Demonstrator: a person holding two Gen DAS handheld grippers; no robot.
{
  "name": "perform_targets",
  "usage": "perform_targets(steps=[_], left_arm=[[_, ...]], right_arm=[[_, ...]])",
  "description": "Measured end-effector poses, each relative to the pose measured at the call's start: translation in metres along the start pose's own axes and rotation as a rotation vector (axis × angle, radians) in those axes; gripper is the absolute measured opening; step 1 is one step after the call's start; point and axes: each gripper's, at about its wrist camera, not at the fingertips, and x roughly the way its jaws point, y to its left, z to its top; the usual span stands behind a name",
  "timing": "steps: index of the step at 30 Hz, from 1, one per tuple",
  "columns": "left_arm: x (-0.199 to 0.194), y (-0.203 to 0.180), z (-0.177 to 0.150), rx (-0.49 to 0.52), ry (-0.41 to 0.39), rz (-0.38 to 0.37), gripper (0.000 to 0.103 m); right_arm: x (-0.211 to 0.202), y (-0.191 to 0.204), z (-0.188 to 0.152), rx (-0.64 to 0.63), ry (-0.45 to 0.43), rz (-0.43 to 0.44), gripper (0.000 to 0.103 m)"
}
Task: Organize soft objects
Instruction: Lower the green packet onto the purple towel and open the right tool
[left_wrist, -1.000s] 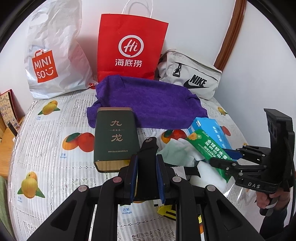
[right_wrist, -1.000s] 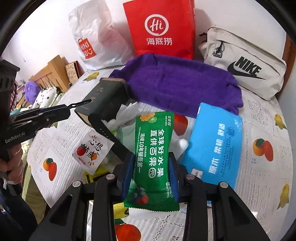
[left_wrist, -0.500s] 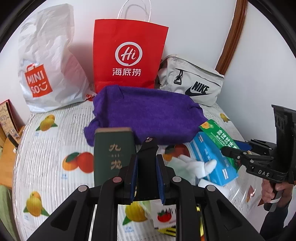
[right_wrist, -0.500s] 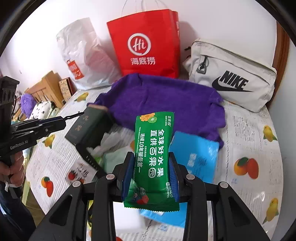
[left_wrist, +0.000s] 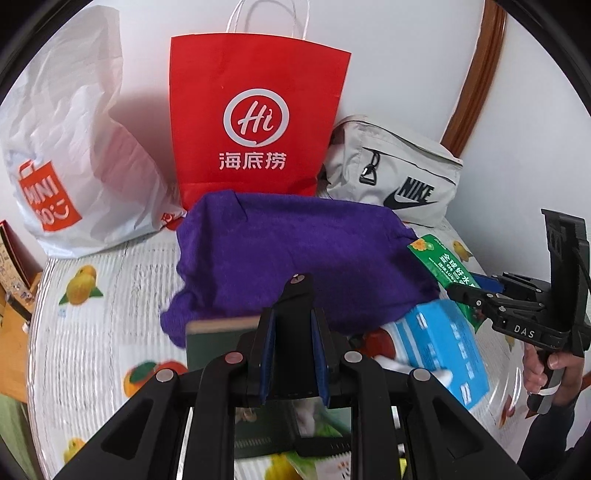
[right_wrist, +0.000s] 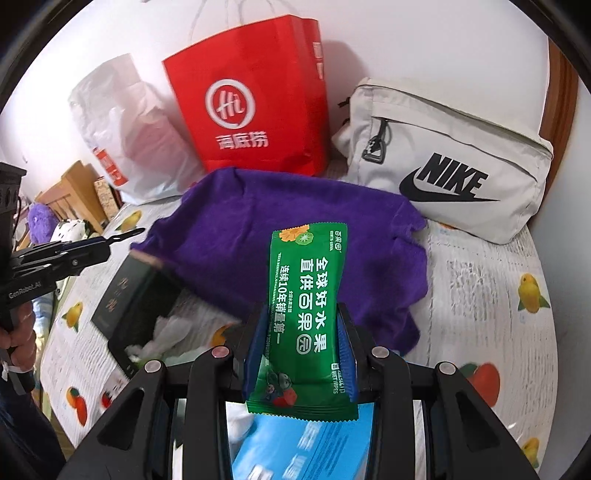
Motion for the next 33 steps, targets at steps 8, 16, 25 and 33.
perform_targets(steps=[8, 16, 25, 33], left_arm=[[0.035, 0.014, 0.033, -0.007, 0.025, 0.032, 0.019], [0.072, 0.03, 0.059, -0.014, 0.067, 0.046, 0.019], [0.116, 0.043, 0.075, -0.021, 0.121, 0.063, 0.019], [0.149, 0.055, 0.089, -0.029, 0.152, 0.1, 0.019]], right_arm=[[0.041, -0.021, 0.031, 0.025, 0.034, -0.023, 0.036], [0.079, -0.036, 0.055, 0.026, 0.079, -0.049, 0.036], [0.121, -0.049, 0.065, 0.045, 0.165, -0.057, 0.036], [0.139, -0.056, 0.065, 0.046, 0.218, -0.068, 0.036]])
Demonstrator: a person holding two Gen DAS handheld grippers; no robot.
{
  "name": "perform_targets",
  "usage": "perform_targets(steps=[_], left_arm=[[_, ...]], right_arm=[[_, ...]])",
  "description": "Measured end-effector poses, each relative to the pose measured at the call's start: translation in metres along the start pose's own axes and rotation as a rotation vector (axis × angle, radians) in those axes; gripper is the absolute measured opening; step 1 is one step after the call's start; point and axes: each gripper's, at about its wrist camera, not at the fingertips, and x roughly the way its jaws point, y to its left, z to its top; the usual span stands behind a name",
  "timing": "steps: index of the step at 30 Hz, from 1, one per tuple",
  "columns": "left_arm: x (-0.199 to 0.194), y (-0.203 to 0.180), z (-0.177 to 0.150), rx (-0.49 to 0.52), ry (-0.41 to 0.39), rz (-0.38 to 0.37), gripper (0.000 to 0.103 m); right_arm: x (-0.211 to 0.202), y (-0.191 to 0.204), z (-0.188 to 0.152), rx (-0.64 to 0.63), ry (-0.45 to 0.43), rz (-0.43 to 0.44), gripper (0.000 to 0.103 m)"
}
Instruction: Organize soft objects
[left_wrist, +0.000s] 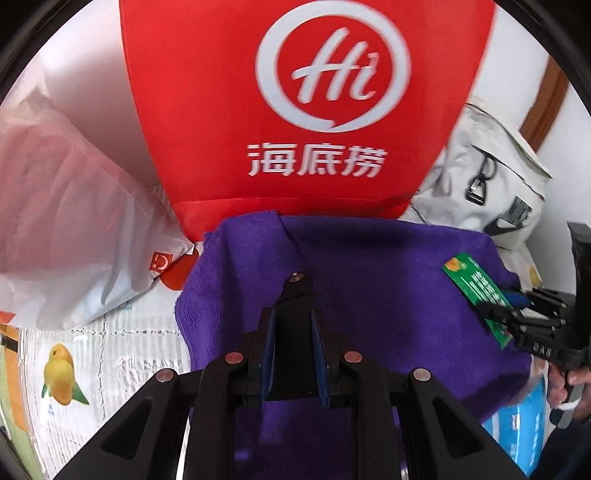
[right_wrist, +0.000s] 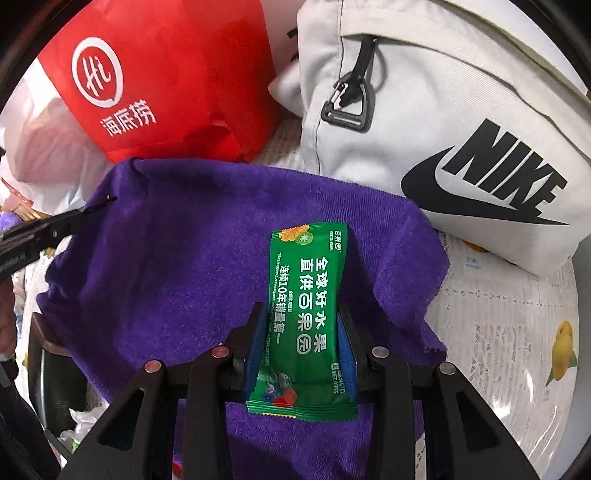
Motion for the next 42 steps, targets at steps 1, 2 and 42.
perform_targets(steps=[1, 2, 42], left_arm=[[0.004, 0.001, 0.002, -0.002, 0.006, 0.004, 0.019], [0.007, 0.001, 0.004, 0.001, 0.012, 0.01, 0.019], [-0.137, -0.034, -0.099, -0.005, -0.058, 0.042, 0.055]], right_arm=[[0.003, 0.0, 0.001, -0.002, 0.006, -0.002, 0.036], [0.006, -0.001, 0.002, -0.004, 0.013, -0.003, 0.036], [-0.139, 0.062, -0.098, -0.057, -0.183, 0.082, 0.062]])
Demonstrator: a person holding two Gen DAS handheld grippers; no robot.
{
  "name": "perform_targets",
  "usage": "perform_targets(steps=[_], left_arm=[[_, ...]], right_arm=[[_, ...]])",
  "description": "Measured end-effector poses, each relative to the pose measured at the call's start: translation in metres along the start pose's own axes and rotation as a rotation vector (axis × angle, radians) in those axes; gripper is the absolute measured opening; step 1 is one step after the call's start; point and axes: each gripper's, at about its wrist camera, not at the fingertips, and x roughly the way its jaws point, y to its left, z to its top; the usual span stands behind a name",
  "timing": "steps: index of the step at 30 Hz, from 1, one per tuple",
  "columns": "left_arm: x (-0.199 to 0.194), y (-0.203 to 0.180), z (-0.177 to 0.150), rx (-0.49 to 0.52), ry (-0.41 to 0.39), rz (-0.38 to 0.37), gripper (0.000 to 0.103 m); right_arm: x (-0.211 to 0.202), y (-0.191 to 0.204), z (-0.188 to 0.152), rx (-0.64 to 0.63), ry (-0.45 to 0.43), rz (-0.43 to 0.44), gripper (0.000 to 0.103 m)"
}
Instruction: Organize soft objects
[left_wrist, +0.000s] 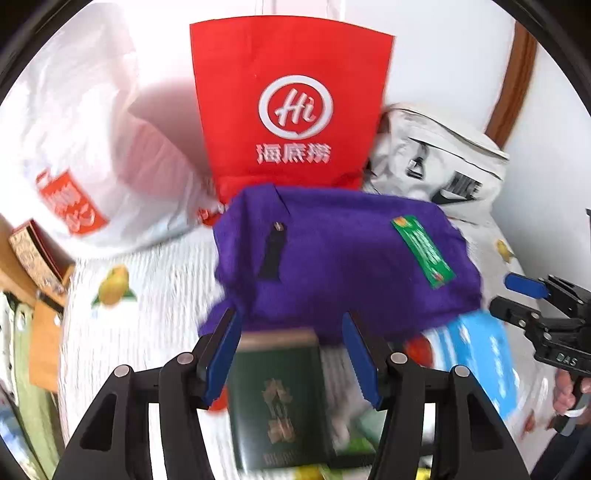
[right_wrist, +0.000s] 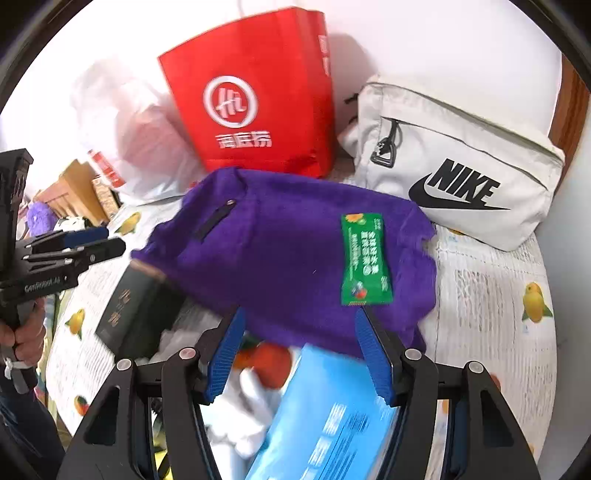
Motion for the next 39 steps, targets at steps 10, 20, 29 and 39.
perform_targets(steps=[10, 20, 29, 39], left_arm=[[-0.025, -0.027, -0.079, -0.01, 0.038, -0.024, 0.062], [-0.014, -0.064, -0.126, 0.058, 0.073, 0.001, 0.068], [0.003, -0.079, -0.134, 0.086, 0.1, 0.023, 0.073], [0.013, -0.076, -0.139, 0.086, 0.129, 0.074, 0.073]], right_arm=[[-0.031, 0.026, -0.058, -0.002, -0.018, 0.037, 0.062], [-0.053, 0.014, -0.107, 0.034, -0.036, 0.034, 0.062], [-0.052, -0.006, -0.131, 0.076, -0.019, 0.041, 0.062], [-0.046, -0.004, -0.137, 0.071, -0.01, 0.068, 0.062]])
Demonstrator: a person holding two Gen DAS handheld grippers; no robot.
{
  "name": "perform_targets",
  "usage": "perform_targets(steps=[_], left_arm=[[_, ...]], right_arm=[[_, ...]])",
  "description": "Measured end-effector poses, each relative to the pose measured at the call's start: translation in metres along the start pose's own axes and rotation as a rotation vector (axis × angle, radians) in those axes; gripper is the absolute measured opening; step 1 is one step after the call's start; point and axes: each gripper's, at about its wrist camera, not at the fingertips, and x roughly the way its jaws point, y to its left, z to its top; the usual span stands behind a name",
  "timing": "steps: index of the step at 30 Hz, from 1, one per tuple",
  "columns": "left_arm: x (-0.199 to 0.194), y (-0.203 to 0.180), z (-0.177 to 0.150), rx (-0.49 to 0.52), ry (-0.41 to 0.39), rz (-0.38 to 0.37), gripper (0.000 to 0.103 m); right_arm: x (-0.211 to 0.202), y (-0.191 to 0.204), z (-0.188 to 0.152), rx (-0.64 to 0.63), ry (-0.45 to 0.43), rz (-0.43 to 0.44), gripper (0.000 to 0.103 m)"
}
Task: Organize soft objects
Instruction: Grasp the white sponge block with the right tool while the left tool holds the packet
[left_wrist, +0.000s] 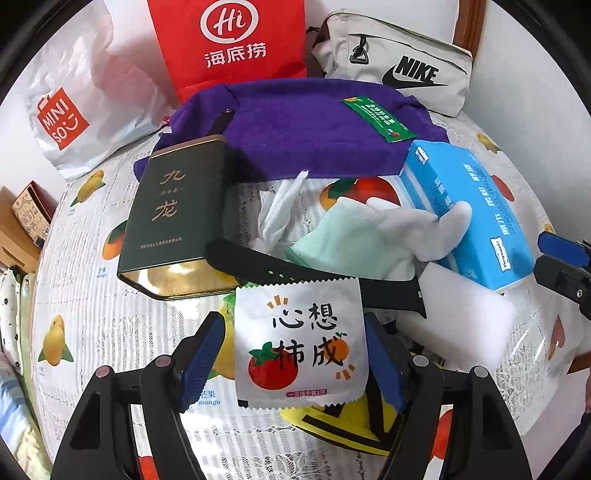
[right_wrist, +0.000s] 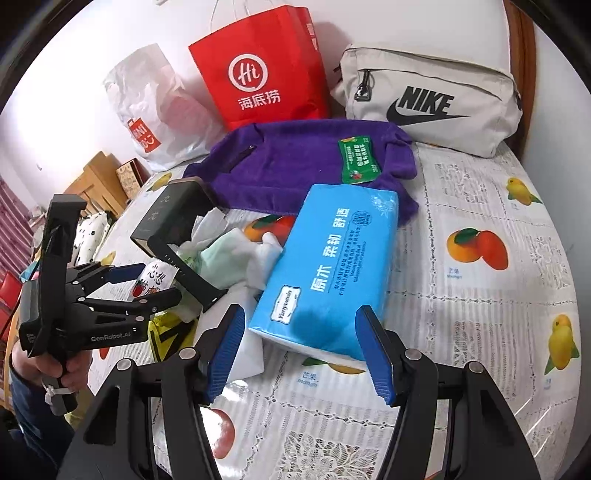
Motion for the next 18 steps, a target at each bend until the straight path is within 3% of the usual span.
perform_targets(steps=[13, 18], left_arm=[[-0.022, 0.016, -0.005, -0.035, -0.072, -0.082, 0.068], [-0.012, 0.017, -0.01, -0.03, -0.045, -0.105, 0.068]], right_arm=[[0.001, 0.02, -0.008, -0.036, 0.02, 0.014, 0.062], [0.004, 0.029, -0.011, -0.052, 0.036, 0.013, 0.062]])
